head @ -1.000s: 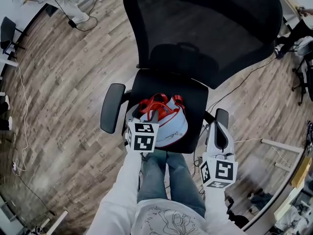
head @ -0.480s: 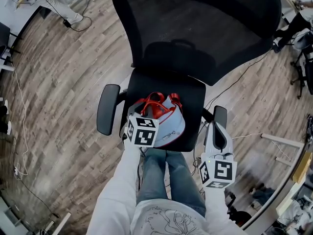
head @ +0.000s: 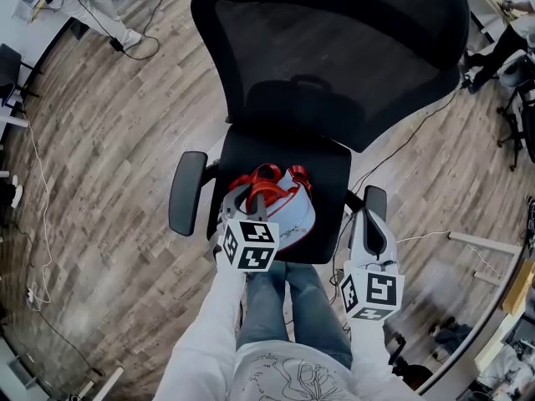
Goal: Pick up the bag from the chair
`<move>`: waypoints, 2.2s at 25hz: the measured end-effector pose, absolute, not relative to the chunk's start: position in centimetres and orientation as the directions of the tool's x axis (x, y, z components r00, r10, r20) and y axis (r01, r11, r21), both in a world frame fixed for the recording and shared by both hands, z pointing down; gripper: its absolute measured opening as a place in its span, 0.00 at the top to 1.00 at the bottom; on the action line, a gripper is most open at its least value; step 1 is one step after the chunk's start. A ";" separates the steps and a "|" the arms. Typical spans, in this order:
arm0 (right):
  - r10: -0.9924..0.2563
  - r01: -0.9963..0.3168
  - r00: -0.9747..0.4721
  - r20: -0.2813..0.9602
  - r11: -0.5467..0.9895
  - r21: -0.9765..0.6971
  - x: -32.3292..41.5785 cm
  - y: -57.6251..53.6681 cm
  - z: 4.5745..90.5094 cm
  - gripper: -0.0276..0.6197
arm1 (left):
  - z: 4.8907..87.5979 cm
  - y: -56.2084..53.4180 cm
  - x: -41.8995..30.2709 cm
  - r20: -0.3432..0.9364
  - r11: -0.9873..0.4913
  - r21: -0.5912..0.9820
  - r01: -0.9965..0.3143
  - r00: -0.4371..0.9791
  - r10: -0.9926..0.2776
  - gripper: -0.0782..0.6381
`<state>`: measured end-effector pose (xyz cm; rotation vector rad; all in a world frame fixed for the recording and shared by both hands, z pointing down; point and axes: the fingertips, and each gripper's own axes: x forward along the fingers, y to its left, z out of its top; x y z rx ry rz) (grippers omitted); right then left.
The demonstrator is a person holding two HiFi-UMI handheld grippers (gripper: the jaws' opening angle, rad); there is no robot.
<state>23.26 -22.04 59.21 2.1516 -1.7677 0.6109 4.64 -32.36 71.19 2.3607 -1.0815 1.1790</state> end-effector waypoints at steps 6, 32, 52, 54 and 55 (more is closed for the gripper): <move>-0.875 -0.979 0.147 0.462 -0.196 -0.060 23.5 -22.8 58.0 0.94 | 68.4 -31.0 5.3 0.711 -0.664 -0.158 -0.730 0.382 -0.590 0.84; -0.995 -0.995 0.010 0.101 -0.020 -0.097 21.0 -28.5 40.0 0.94 | 38.2 -33.2 0.2 0.319 -0.419 -0.259 -0.870 0.332 -0.887 0.84; -0.994 -0.991 -0.074 -0.082 0.083 -0.104 17.3 -27.3 32.3 0.94 | 28.1 -30.1 -4.6 0.125 -0.285 -0.270 -0.920 0.260 -0.957 0.84; -0.993 -0.991 -0.080 -0.088 0.088 -0.101 17.0 -27.0 32.1 0.94 | 28.1 -29.7 -4.9 0.121 -0.281 -0.260 -0.924 0.258 -0.959 0.84; -0.992 -0.991 -0.083 -0.090 0.091 -0.099 16.9 -26.9 32.0 0.94 | 28.2 -29.5 -5.0 0.121 -0.279 -0.256 -0.926 0.255 -0.959 0.84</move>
